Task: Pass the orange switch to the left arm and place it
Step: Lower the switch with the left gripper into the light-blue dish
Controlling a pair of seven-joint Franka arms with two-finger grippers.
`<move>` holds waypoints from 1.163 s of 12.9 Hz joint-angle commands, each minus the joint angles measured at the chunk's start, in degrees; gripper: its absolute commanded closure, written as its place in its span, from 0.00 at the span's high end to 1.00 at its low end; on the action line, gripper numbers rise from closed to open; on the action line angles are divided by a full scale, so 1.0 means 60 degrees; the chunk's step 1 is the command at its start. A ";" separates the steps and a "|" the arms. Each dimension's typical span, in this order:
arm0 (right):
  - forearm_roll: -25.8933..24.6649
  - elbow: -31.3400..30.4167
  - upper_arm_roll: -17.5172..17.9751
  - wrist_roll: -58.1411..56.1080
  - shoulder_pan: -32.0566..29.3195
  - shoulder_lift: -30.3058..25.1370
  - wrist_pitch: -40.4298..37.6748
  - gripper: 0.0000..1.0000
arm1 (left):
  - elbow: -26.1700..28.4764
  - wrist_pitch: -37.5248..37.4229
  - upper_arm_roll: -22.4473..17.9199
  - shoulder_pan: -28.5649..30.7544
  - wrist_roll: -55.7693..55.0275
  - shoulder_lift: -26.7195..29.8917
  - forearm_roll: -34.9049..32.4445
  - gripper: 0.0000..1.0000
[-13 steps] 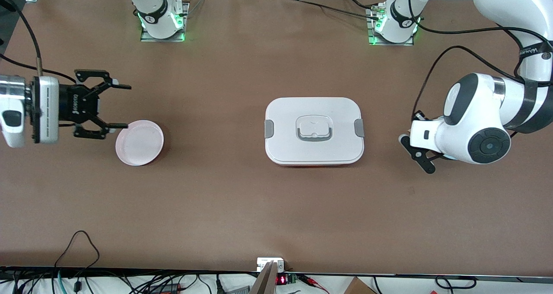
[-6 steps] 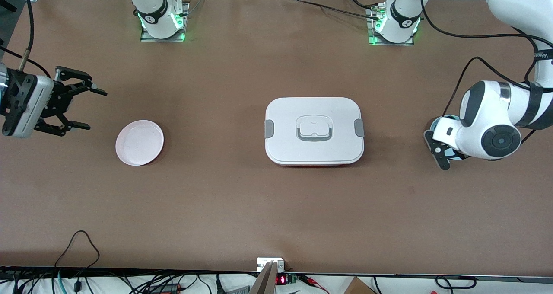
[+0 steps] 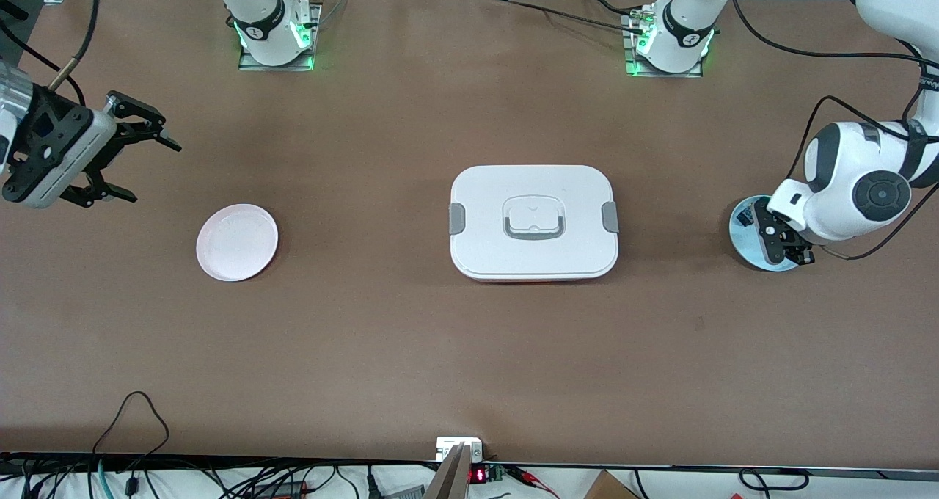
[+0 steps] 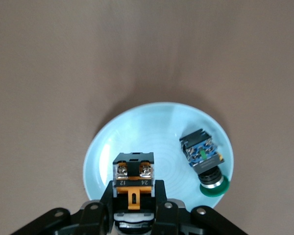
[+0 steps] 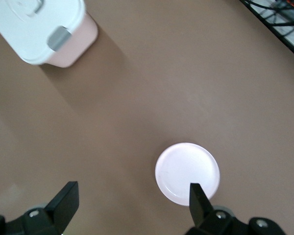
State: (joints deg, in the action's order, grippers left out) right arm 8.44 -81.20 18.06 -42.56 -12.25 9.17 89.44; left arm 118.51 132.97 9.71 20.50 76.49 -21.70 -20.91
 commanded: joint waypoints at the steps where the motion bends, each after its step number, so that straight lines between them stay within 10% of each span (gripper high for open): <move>1: -0.0555 -0.0324 -0.0183 0.0179 0.0226 -0.0211 0.0691 1.00 | 0.0709 0.1110 0.0124 0.0376 0.0289 -0.0059 -0.0250 0.13; 10: -0.0498 -0.1612 -0.0767 0.3438 0.0518 -0.0577 0.0989 1.00 | 0.0682 0.1919 0.0139 0.0685 0.0289 -0.0792 -0.0250 0.25; 11: -0.0513 -0.1729 -0.0943 0.4011 0.0649 -0.0635 0.0973 1.00 | 0.0682 0.1920 0.0139 0.0685 0.0303 -0.0763 -0.0250 0.34; 13: -0.0687 -0.2007 -0.1193 0.4833 0.1044 -0.0840 0.0929 1.00 | 0.0668 0.1833 0.0153 0.0685 0.0391 -0.0661 -0.0250 1.00; 15: -0.0965 -0.2169 -0.1238 0.5478 0.1294 -0.1060 0.0929 1.00 | 0.0639 0.1221 0.0255 0.0670 0.0435 -0.0353 -0.0250 1.00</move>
State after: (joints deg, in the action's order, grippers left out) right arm 4.78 -91.47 11.80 -13.98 -6.73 5.86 95.12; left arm 122.83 143.55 10.00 23.76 78.10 -25.52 -21.13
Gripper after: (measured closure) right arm 0.000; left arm 0.388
